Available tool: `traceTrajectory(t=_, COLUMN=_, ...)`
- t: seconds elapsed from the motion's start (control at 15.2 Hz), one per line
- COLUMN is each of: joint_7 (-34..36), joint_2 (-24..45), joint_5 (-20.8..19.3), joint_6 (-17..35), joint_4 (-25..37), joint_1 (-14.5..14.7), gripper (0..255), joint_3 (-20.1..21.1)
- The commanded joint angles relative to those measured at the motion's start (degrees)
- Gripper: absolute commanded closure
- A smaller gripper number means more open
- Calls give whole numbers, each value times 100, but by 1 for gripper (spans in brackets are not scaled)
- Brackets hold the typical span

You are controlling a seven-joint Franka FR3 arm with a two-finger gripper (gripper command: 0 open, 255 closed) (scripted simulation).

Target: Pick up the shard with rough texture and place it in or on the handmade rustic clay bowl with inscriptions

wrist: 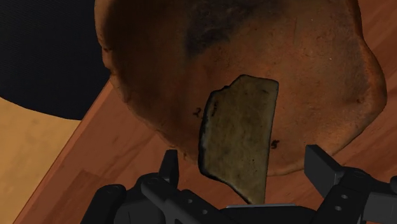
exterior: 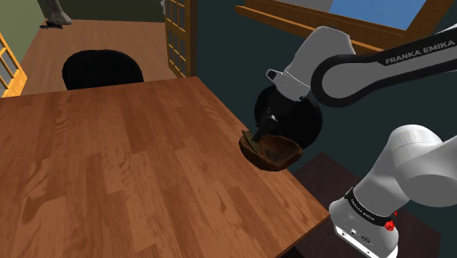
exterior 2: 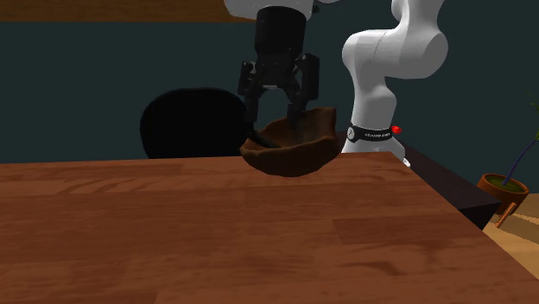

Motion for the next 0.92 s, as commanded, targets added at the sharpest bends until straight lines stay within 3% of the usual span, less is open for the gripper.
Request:
traceTrajectory(t=0.0, joint_7=-29, joint_2=202, joint_5=73, joint_6=237, joint_4=-19, joint_1=49, gripper=0, joint_3=23)
traceTrajectory(t=0.59, joint_7=-60, joint_2=343, joint_5=127, joint_6=401, joint_4=-39, joint_1=86, gripper=0, joint_3=33)
traceTrajectory(t=0.66, joint_7=-60, joint_2=343, joint_5=127, joint_6=401, joint_4=-39, joint_1=86, gripper=255, joint_3=33)
traceTrajectory(t=0.86, joint_7=-60, joint_2=343, joint_5=127, joint_6=401, joint_4=-39, joint_1=86, gripper=255, joint_3=33)
